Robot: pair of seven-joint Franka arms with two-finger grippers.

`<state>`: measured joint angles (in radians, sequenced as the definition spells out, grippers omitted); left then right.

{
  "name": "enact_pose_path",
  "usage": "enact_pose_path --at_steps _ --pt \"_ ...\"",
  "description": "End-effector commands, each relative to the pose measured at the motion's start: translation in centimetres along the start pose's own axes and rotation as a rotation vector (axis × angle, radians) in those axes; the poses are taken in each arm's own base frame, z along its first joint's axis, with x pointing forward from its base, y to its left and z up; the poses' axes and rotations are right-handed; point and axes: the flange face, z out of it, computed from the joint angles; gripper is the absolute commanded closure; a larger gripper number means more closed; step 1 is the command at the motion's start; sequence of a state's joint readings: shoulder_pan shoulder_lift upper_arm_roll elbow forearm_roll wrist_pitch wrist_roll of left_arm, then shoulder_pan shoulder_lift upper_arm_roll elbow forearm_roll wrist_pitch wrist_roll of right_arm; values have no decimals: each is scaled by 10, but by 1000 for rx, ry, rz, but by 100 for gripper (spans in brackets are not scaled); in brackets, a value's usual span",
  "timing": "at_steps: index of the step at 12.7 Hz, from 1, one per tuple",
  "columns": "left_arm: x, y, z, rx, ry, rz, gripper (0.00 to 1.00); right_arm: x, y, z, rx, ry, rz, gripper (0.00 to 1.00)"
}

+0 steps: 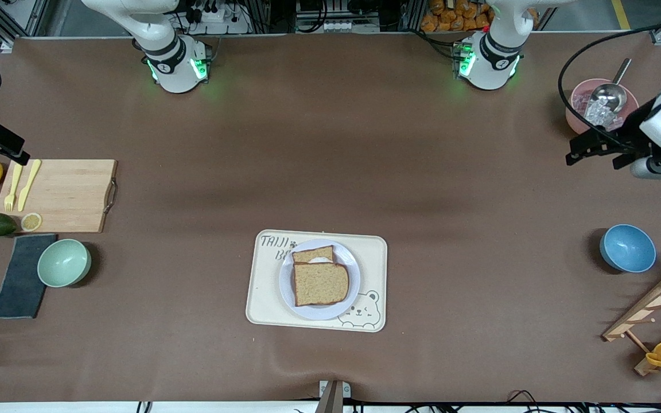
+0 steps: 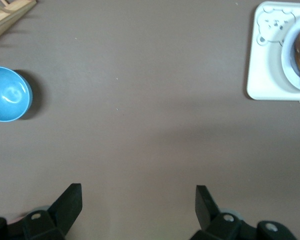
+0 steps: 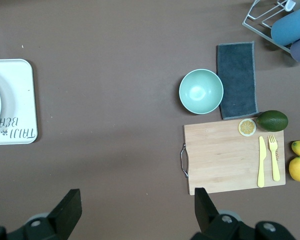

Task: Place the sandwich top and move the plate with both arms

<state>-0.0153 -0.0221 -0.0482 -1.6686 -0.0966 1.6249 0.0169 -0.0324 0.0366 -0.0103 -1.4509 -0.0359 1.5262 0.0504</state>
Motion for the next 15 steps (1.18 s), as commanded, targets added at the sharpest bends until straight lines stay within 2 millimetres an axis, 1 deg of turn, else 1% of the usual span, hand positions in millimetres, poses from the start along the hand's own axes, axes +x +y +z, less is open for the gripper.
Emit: enact_pose_path --at_steps 1,2,3,4,5,6,7,8,9,10,15 --pt "-13 21 -11 28 1 35 0 1 -3 -2 15 5 0 0" --pt "-14 27 -12 31 2 44 0 3 -9 2 10 -5 -11 0" --pt "-14 27 -14 33 6 54 0 3 -10 3 10 -8 -14 0" --pt "-13 26 -17 35 12 61 0 4 -6 4 14 -9 -8 0" --pt "-14 25 -26 35 14 58 0 4 -9 4 14 -11 -14 0" --pt "-12 24 -29 34 8 57 0 2 -10 4 14 -16 -17 0" --pt "-12 25 -31 30 11 54 0 2 -17 6 14 -25 -27 0" --pt "-8 24 -32 23 14 48 0 0 -30 7 12 -36 -54 0" --pt "-3 13 -40 16 31 26 0 -5 -37 8 4 -64 -62 0" --pt "-2 8 -42 18 35 20 0 -8 -37 10 6 -89 -67 0" --pt "-2 9 -40 26 30 25 0 -10 -23 11 -4 -106 -57 0"
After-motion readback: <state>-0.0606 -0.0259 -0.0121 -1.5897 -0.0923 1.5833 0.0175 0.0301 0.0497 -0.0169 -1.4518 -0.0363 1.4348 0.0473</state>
